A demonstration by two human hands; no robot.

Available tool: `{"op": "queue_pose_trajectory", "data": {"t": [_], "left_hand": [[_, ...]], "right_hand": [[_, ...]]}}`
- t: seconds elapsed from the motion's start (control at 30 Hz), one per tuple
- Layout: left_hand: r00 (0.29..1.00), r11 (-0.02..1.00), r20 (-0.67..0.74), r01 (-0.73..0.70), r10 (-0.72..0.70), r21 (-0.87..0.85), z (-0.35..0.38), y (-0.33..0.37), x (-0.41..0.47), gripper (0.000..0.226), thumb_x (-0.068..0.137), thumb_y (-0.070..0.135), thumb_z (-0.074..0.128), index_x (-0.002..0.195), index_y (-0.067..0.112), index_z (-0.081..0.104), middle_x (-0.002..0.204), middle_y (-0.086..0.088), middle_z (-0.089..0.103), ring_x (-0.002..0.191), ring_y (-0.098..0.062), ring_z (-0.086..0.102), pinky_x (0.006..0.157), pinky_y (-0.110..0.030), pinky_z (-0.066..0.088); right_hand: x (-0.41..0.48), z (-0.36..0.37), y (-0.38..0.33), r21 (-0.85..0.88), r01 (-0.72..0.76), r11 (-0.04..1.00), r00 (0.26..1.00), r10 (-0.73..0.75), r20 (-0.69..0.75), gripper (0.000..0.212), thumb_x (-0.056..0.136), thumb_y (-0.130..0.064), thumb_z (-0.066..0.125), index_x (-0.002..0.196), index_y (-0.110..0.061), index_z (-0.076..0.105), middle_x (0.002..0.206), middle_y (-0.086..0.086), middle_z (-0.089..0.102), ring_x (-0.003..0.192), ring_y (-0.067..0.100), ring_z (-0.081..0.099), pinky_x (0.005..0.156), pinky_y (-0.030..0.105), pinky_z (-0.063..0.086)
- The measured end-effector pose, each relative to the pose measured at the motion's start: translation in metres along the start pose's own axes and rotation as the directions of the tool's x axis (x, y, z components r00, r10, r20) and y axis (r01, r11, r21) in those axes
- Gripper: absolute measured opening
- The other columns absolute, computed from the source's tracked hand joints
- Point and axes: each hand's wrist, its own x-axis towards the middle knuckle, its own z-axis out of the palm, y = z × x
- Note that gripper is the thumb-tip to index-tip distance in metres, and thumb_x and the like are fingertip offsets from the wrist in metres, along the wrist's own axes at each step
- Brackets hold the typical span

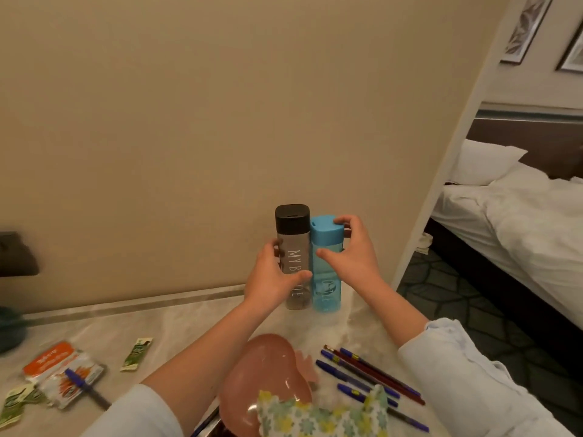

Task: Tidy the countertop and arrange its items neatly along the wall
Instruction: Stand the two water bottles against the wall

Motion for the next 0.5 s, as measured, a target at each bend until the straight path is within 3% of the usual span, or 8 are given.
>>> {"op": "queue_pose_trajectory", "data": {"t": [0.2, 0.33, 0.5], "left_hand": [[0.998, 0.997, 0.039, -0.053, 0.051, 0.050, 0.048, 0.011, 0.034, 0.086, 0.061, 0.040, 0.088, 0.128, 0.030, 0.036, 0.122, 0.008, 0.056, 0.108, -0.013, 0.059, 0.090, -0.044, 0.053], [0.997, 0.995, 0.029, -0.069, 0.067, 0.075, 0.071, 0.009, 0.048, 0.083, 0.060, 0.038, 0.089, 0.124, 0.028, 0.037, 0.120, 0.007, 0.054, 0.107, -0.013, 0.058, 0.089, -0.043, 0.053], [0.998, 0.992, 0.010, -0.063, 0.062, 0.112, 0.086, -0.006, 0.050, 0.082, 0.061, 0.039, 0.088, 0.122, 0.028, 0.034, 0.121, 0.007, 0.053, 0.107, -0.014, 0.058, 0.084, -0.042, 0.054]], "right_hand": [[0.030, -0.027, 0.041, 0.037, -0.047, 0.998, 0.999, 0.048, -0.001, 0.060, 0.069, -0.011, 0.082, 0.112, -0.028, 0.044, 0.125, -0.005, 0.049, 0.110, 0.010, 0.051, 0.079, 0.016, 0.043], [0.043, -0.033, 0.065, 0.055, -0.073, 0.996, 0.997, 0.074, -0.008, 0.061, 0.067, -0.010, 0.084, 0.110, -0.028, 0.046, 0.123, -0.006, 0.050, 0.111, 0.013, 0.053, 0.089, 0.028, 0.048], [0.045, -0.031, 0.079, 0.113, -0.073, 0.991, 0.997, 0.071, 0.021, 0.059, 0.068, -0.005, 0.082, 0.110, -0.026, 0.046, 0.123, -0.006, 0.049, 0.113, 0.010, 0.050, 0.091, 0.031, 0.051]]}}
